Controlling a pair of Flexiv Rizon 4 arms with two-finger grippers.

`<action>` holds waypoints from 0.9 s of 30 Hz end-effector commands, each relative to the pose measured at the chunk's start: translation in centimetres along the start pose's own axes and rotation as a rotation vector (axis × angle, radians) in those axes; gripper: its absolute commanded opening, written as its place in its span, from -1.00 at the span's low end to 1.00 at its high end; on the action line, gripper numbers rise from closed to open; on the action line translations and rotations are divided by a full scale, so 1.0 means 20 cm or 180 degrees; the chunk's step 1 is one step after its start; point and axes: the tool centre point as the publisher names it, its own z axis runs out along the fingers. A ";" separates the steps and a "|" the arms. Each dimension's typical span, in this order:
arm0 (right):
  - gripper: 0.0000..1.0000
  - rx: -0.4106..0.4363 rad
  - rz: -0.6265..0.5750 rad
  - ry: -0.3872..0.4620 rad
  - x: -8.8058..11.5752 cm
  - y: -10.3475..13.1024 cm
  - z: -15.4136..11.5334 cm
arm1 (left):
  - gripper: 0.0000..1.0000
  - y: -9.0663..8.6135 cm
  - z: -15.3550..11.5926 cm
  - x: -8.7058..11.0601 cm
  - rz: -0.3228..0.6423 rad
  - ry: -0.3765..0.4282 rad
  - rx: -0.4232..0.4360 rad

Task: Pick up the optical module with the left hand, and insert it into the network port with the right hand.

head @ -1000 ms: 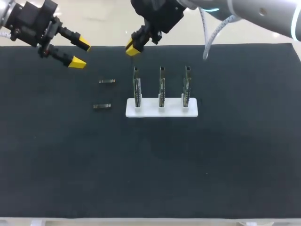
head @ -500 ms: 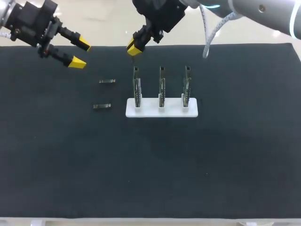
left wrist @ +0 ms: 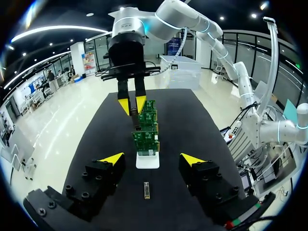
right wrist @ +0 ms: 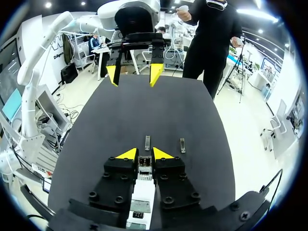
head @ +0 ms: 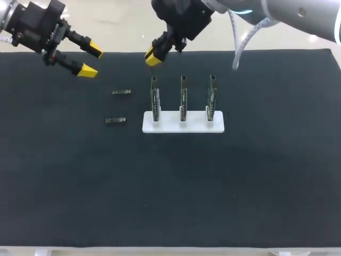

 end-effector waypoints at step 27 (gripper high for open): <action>-1.00 0.0078 -0.0023 -0.0078 0.04 0.01 0.04 | 1.00 0.00 0.00 0.00 -0.0001 0.0008 0.0002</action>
